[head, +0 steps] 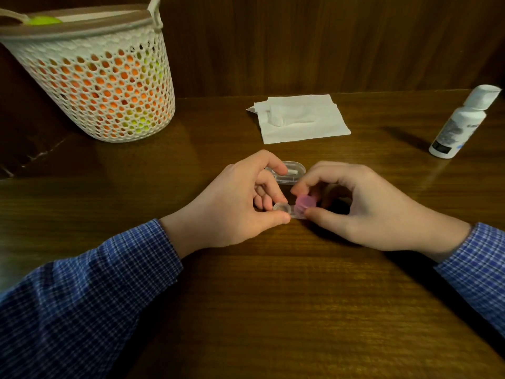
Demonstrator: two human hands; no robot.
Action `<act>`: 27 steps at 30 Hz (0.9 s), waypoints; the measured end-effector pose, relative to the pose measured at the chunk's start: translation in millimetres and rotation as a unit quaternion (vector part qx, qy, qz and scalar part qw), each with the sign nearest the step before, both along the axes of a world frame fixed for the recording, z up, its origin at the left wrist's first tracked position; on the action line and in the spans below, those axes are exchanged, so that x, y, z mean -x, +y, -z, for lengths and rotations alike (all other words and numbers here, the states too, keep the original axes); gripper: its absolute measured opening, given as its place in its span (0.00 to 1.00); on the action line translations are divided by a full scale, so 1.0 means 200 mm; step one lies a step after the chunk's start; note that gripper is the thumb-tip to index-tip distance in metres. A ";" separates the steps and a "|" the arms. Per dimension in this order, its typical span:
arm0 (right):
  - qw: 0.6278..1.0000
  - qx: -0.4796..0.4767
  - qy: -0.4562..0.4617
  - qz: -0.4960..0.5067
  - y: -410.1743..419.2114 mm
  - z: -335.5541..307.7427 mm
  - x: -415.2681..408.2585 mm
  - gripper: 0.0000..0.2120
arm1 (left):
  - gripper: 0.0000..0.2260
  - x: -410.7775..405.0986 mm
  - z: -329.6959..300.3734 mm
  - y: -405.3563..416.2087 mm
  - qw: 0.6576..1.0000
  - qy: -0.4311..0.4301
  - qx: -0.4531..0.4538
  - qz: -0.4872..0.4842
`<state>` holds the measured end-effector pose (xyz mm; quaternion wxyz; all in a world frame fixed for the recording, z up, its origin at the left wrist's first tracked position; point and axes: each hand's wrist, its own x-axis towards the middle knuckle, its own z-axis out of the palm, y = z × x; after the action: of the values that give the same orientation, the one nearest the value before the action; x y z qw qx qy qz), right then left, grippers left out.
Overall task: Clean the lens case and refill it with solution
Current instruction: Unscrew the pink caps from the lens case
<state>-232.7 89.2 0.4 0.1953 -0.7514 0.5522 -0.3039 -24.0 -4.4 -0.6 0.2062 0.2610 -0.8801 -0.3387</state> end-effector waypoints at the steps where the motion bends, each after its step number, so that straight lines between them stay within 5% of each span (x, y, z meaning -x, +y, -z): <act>1: 1.000 0.000 -0.014 0.003 0.00 0.00 0.01 0.14 | 0.27 0.00 0.00 0.00 1.000 0.001 -0.002 0.000; 11: 0.973 0.013 -0.219 0.073 0.01 -0.05 0.20 0.17 | 0.27 0.00 0.02 0.00 1.000 0.011 -0.012 -0.004; 18: 0.977 -0.013 -0.076 0.201 0.02 -0.04 0.32 0.10 | 0.27 0.00 0.03 0.01 1.000 0.025 -0.004 -0.014; 27: 0.974 -0.060 -0.070 0.208 -0.02 0.01 0.34 0.16 | 0.27 0.01 0.04 0.02 0.999 0.029 -0.002 -0.013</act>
<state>-300.8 85.0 -1.6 0.2105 -0.5840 0.6984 -0.3562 -25.3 -1.2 -8.0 0.2356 0.2633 -0.8694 -0.3454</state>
